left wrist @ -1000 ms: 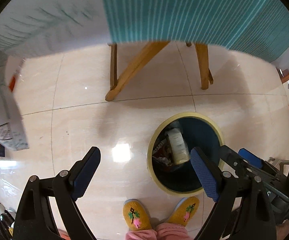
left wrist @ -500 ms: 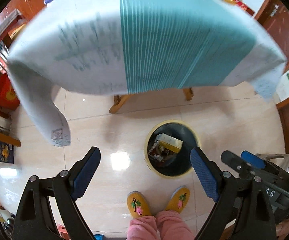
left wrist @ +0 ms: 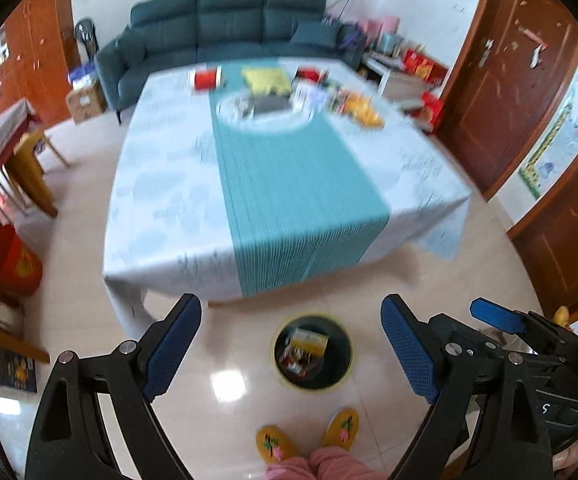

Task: Collect trash
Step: 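Move both open grippers back toward the trash on the table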

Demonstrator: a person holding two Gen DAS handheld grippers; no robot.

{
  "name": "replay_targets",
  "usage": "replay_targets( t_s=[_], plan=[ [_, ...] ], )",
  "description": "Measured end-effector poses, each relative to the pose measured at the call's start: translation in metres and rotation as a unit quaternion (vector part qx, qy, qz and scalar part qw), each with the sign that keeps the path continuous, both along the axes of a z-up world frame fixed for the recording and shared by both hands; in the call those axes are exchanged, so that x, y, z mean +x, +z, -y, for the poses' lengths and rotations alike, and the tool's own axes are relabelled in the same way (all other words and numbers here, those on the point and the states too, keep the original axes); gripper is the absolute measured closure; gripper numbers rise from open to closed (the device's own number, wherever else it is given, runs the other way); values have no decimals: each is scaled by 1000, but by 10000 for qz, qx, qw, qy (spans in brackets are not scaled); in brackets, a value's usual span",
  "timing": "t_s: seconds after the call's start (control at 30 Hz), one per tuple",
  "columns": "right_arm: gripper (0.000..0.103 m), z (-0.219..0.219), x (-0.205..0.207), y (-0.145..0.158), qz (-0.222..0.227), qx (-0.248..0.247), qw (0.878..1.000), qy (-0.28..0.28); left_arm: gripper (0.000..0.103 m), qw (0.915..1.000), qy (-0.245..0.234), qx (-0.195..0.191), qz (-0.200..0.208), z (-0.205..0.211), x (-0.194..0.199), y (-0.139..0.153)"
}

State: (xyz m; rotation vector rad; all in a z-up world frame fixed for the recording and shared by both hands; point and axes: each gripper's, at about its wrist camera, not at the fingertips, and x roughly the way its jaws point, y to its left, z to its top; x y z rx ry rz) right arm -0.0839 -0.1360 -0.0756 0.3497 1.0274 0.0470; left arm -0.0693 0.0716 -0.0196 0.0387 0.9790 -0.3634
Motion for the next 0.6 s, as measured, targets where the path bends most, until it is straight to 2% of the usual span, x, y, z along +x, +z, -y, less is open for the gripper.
replay_targets(
  t_s=[0.13,0.3,0.43,0.6],
  plan=[
    [22,0,3,37,412,-115,9991,-39,13,9990,-76,-99,434,6,6,37],
    [22,4,12,71,771,-267,9965,-178,13,9973,-139,-237,674,15,21,66],
    [22,11,24,89,928,-505,9940,-271,13,9973,-215,-248,656,29,38,79],
    [22,33,47,95,992,-534,9931,-326,13,9982,-175,-242,521,50,73,81]
  ],
)
